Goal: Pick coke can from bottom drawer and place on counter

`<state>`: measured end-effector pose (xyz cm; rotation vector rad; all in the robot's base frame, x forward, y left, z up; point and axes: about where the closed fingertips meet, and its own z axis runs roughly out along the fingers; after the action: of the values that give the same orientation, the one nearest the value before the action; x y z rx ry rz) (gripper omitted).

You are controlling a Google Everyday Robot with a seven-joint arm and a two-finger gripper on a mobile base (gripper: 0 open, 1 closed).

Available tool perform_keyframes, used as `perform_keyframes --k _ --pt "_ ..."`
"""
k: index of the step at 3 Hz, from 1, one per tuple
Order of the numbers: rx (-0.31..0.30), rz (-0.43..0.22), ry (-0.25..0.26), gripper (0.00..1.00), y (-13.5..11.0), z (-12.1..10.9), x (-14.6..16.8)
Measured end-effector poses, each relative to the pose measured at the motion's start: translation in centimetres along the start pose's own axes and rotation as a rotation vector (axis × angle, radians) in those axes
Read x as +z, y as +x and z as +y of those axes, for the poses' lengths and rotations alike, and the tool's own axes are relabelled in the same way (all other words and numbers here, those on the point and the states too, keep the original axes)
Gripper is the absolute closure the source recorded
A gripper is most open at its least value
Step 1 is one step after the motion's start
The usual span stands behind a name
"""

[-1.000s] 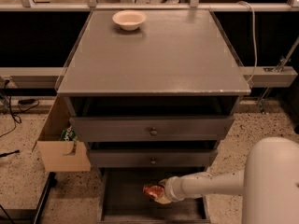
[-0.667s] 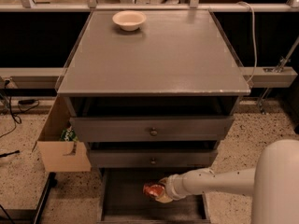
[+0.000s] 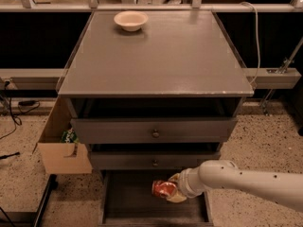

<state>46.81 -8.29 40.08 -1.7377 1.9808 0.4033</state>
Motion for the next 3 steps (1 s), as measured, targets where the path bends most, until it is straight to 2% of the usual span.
perform_keyframes --k 1,2,3 --pt "-0.011 0.005 0.048 1.00 -2.3 0.8 -6.4" --pt "-0.032 0.022 0.097 1.00 -3.4 -0.1 -9.7" --pt "-0.044 0.022 0.090 1.00 -4.3 -0.1 -10.8"
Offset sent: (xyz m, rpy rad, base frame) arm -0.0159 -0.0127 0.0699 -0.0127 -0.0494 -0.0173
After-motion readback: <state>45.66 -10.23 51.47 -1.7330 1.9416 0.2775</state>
